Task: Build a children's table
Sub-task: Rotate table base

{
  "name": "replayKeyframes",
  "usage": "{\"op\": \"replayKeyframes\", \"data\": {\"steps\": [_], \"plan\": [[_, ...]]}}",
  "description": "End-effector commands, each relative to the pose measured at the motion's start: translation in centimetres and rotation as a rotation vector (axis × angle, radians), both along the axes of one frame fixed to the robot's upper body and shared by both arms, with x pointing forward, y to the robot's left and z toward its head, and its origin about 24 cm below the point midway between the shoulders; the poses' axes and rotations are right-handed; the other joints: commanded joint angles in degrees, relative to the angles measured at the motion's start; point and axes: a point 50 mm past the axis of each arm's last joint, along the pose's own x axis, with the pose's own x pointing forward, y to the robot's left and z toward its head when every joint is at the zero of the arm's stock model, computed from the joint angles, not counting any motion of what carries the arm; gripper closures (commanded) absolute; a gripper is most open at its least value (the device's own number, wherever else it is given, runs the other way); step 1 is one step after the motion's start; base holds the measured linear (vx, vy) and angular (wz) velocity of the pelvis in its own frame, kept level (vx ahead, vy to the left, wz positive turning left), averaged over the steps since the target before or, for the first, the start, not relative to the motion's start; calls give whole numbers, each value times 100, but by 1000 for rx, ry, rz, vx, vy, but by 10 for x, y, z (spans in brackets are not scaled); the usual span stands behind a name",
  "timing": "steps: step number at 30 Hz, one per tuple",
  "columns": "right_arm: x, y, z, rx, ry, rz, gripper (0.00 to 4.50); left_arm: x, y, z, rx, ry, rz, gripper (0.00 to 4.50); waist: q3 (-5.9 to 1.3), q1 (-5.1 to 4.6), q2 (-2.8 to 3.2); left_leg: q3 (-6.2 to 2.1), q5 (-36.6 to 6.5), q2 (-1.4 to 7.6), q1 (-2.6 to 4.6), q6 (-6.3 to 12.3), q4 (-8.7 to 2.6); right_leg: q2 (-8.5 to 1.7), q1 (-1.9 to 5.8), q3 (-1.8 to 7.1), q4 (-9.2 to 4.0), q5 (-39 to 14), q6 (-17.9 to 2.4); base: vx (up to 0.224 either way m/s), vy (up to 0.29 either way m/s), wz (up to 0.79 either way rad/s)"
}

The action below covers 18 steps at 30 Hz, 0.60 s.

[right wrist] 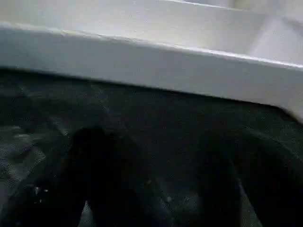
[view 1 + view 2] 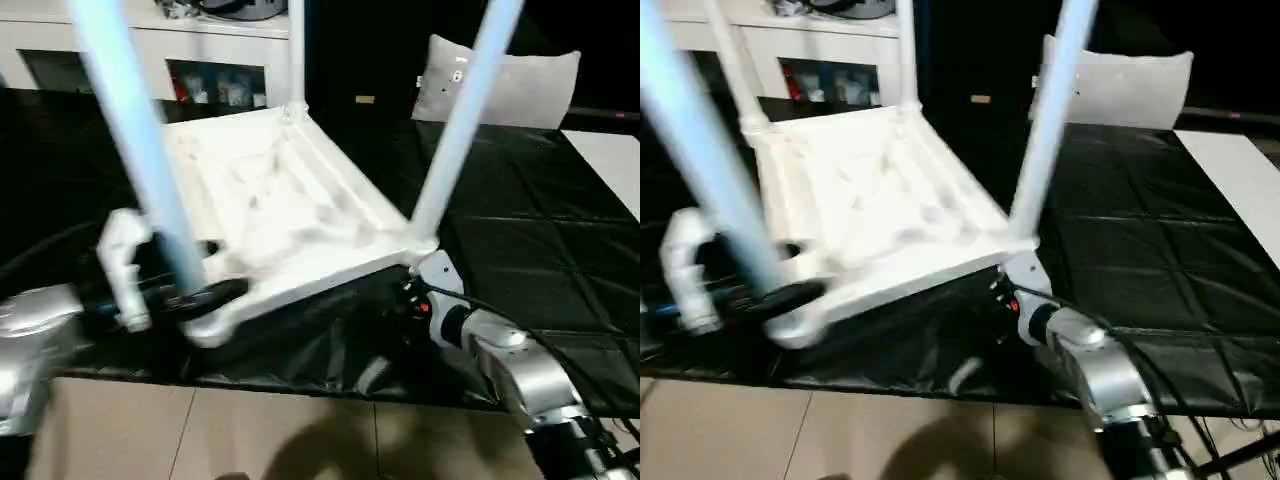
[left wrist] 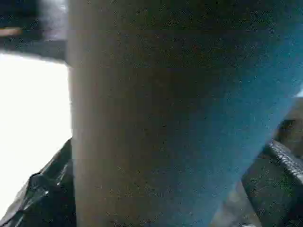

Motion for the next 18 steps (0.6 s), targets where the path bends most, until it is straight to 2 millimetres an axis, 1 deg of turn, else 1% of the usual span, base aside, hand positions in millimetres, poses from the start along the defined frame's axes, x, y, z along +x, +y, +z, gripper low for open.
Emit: {"op": "replayKeyframes", "data": {"steps": [1, 3, 4, 5, 6, 7, 8, 10, 11, 12, 13, 14, 15, 16, 18], "plan": [[5, -3, 1, -22, -13, -19, 0, -7, -24, 6, -35, -1, -144, 6, -314, 10, 97, -36, -1559, 140, -11, -170, -460, -294, 266, 257, -377, -1577, -1043, 0, 0, 0], [6, -1, 0, -17, -11, -25, 0, -11, -37, 6, -49, 7, -212, 6, -329, 9, 105, -30, -1395, 132, -25, -128, -444, -287, 282, 260, -361, -1409, -1044, 0, 0, 0], [9, 2, 0, -5, -24, -25, 0, -14, -53, 4, -62, 9, -276, 6, -331, -4, 100, -22, -1300, 125, -41, -102, -431, -278, 284, 255, -362, -1344, -1045, 0, 0, 0], [10, 2, 0, -1, -26, -26, 0, -14, -55, 4, -63, 8, -283, 6, -333, -8, 95, -21, -1281, 130, -44, -98, -432, -280, 284, 253, -361, -1356, -1040, 0, 0, 0], [11, 3, 1, 6, -31, -28, 0, -14, -60, 3, -66, 7, -298, 6, -334, -7, 108, -21, -1241, 125, -51, -95, -423, -275, 288, 253, -361, -1351, -1038, 0, 0, 0], [12, 4, 1, 12, -34, -31, 0, -14, -65, 3, -68, 5, -310, 6, -336, -9, 106, -21, -1194, 126, -62, -90, -418, -284, 293, 253, -362, -1322, -1033, 0, 0, 0], [15, 7, 4, 20, -51, -28, 0, -12, -75, 3, -74, -4, -315, 6, -335, -30, 98, -30, -1178, 123, -83, -99, -426, -276, 316, 244, -357, -1352, -1000, 0, 0, 0], [19, 11, 7, 31, -71, -19, 0, -7, -88, 4, -75, -25, -313, 6, -322, -65, 74, -24, -1298, 123, -76, -95, -425, -265, 299, 238, -388, -1520, -960, 0, 0, 0], [19, 13, 9, 37, -76, -6, 0, -6, -94, 4, -80, -31, -323, 6, -317, -60, 80, -28, -1381, 121, -59, -100, -419, -274, 289, 235, -404, -1719, -912, 0, 0, 0], [19, 14, 9, 38, -76, -4, 0, -6, -95, 5, -81, -32, -327, 6, -318, -68, 72, -37, -1406, 117, -77, -101, -420, -284, 305, 231, -414, -1856, -855, 0, 0, 0], [20, 17, 10, 38, -83, 18, 0, -6, -106, 7, -92, -37, -358, 6, -319, -71, 66, -29, -1404, 121, -72, -93, -416, -284, 292, 237, -434, -1905, -814, 0, 0, 0], [21, 18, 10, 34, -89, 26, 0, -7, -112, 8, -102, -39, -382, 6, -324, -67, 80, -31, -1397, 121, -66, -91, -409, -288, 287, 239, -430, -1896, -814, 0, 0, 0], [21, 18, 10, 33, -91, 27, 0, -7, -114, 9, -105, -40, -388, 6, -327, -75, 75, -31, -1364, 120, -75, -85, -410, -285, 294, 238, -424, -1853, -823, 0, 0, 0], [22, 19, 10, 31, -95, 31, 0, -8, -121, 11, -115, -44, -410, 6, -336, -77, 72, -36, -1260, 123, -92, -74, -407, -282, 310, 236, -398, -1660, -875, 0, 0, 0], [22, 20, 10, 32, -95, 31, 0, -9, -125, 11, -118, -46, -418, 6, -342, -93, 67, -30, -1196, 124, -95, -51, -398, -275, 310, 234, -386, -1490, -947, 0, 0, 0]]}}
